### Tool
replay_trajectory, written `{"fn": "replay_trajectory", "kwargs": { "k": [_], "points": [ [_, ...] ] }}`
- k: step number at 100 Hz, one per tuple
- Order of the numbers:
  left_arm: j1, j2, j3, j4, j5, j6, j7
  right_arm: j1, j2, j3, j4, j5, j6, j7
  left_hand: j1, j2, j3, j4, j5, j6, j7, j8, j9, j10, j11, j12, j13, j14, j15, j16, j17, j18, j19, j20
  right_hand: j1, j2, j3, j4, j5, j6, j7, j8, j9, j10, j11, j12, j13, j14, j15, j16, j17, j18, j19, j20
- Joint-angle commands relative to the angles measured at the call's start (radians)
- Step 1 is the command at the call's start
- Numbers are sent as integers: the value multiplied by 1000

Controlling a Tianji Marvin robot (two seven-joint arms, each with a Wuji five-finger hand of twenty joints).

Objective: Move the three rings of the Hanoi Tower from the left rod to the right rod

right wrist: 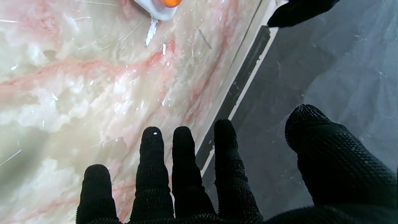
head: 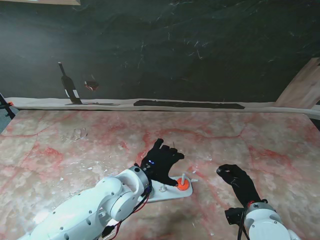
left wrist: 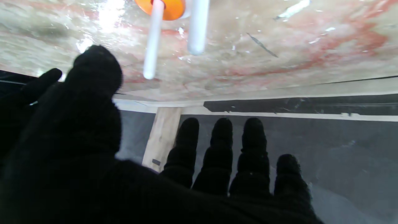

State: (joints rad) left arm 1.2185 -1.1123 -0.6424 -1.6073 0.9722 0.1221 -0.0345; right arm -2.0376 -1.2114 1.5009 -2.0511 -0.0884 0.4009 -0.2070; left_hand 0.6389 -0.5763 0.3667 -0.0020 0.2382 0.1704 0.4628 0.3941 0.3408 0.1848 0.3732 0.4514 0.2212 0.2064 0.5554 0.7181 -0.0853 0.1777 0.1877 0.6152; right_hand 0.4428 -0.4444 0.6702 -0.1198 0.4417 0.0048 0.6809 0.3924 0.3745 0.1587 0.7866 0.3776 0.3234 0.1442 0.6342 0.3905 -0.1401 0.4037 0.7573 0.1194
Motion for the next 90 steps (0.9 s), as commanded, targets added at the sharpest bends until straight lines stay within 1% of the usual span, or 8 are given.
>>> {"fn": "replay_trajectory", "kwargs": {
  "k": [1,11,20,35,53,58,66,90],
  "points": [
    [44,27,-19,-17,-2,11,-3,-6,-3,-4,-3,2,1,3,-5,24,-39,-24,-42,8,-10,-13,-51,-6,15,25,-36,6,-14,-4,-10,2,-23,19,-8,14,-26,26,-28,-5,5,2,-21,-8,9,5,-16,-6,4,7,-12,0,-9,16],
    [124,42,-89,-52,42,22,-15,-9,-4,-2,-4,6,-1,2,-3,34,-59,-21,-61,12,-13,-15,-70,-11,21,43,-42,9,-15,-2,-10,5,-28,21,-7,13,-27,26,-27,-6,5,2,-21,-8,9,5,-16,-5,4,7,-12,0,-9,16],
    [180,49,-134,-68,67,45,-26,-11,-5,-1,-6,8,-1,-1,0,37,-72,-19,-73,20,-22,-18,-80,-2,22,53,-47,14,-17,-1,-10,8,-31,20,-7,14,-27,26,-28,-6,4,2,-21,-9,9,5,-17,-5,4,7,-12,0,-10,17],
    [229,52,-168,-63,65,91,-34,-12,-4,-1,-6,9,-2,1,8,37,-90,-17,-77,40,-27,-17,-89,19,23,64,-54,31,-17,2,-10,21,-33,21,-8,16,-28,26,-32,-4,3,1,-21,-9,9,5,-16,-6,4,7,-12,0,-11,17],
    [241,55,-177,-38,59,115,-45,-10,-2,-1,-4,6,-4,9,20,26,-99,-14,-69,43,-25,-14,-75,15,38,80,-49,30,-14,5,-11,23,-30,27,-8,16,-29,26,-34,-4,4,1,-21,-10,8,4,-16,-6,3,7,-12,0,-11,18],
    [238,56,-177,-27,59,121,-51,-9,-1,-1,-3,7,-4,11,22,29,-100,-12,-66,38,-19,-8,-72,-7,60,104,-47,23,-9,11,-12,21,-25,35,-8,16,-30,26,-33,-4,4,1,-21,-9,8,4,-16,-6,3,6,-12,0,-11,18],
    [229,57,-172,-9,54,130,-55,-7,-1,-2,-2,6,-4,14,33,31,-99,-7,-66,21,-5,5,-68,-58,82,139,-50,8,3,21,-12,11,-23,43,-7,16,-30,27,-34,-4,4,1,-21,-9,8,4,-17,-5,3,7,-12,0,-11,18],
    [206,59,-163,27,36,130,-72,-3,1,-3,2,5,-4,18,44,26,-70,5,-25,14,36,35,0,-62,121,192,-25,5,23,35,-11,11,-10,60,-6,16,-32,27,-33,-3,4,0,-21,-8,8,4,-17,-5,3,6,-12,0,-12,19]
  ]
}}
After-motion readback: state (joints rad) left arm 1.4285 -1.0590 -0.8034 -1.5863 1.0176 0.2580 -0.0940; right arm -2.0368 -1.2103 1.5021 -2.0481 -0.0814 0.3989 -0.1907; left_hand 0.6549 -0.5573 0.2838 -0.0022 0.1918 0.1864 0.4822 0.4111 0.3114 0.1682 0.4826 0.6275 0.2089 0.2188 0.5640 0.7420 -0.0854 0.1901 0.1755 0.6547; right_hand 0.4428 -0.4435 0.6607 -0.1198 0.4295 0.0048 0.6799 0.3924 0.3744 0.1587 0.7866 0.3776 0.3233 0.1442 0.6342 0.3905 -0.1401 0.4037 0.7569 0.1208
